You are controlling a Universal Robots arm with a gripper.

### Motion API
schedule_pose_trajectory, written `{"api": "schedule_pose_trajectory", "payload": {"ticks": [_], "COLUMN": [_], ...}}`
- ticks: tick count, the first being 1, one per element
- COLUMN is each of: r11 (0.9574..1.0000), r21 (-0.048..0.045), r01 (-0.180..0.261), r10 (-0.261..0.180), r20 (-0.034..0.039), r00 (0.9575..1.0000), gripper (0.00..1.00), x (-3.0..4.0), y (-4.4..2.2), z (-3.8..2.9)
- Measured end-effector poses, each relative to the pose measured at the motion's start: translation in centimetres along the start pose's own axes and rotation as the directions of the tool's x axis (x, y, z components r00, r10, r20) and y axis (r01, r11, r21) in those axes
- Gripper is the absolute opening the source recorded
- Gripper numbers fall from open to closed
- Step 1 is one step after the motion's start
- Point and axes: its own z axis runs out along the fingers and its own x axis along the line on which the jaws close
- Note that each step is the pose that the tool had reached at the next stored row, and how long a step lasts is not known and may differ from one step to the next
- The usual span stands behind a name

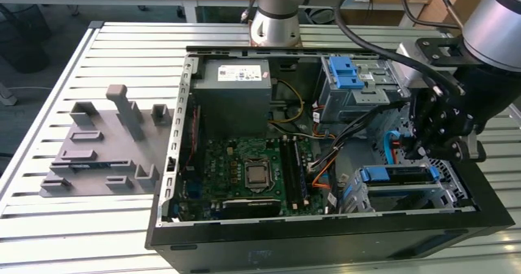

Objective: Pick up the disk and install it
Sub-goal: 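Insert the first disk wire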

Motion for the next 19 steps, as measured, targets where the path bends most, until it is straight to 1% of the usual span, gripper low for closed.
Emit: {"api": "schedule_pose_trajectory", "payload": {"ticks": [5,9,15,19], "r11": [1.0000,1.0000,1.0000,1.0000], "r21": [-0.0001,-0.0001,-0.0001,-0.0001], "r01": [0.000,0.000,-0.001,-0.001], "r10": [0.000,0.000,0.001,0.001], "r20": [-0.0001,-0.0003,-0.0001,-0.0001], "r00": [1.0000,1.0000,1.0000,1.0000], "gripper": [0.16,0.16,0.16,0.16], "x": [0.50,0.55,0.87,0.94], "y": [-0.02,-0.02,-0.03,-0.04], "z": [0.21,0.33,0.42,0.51]}}
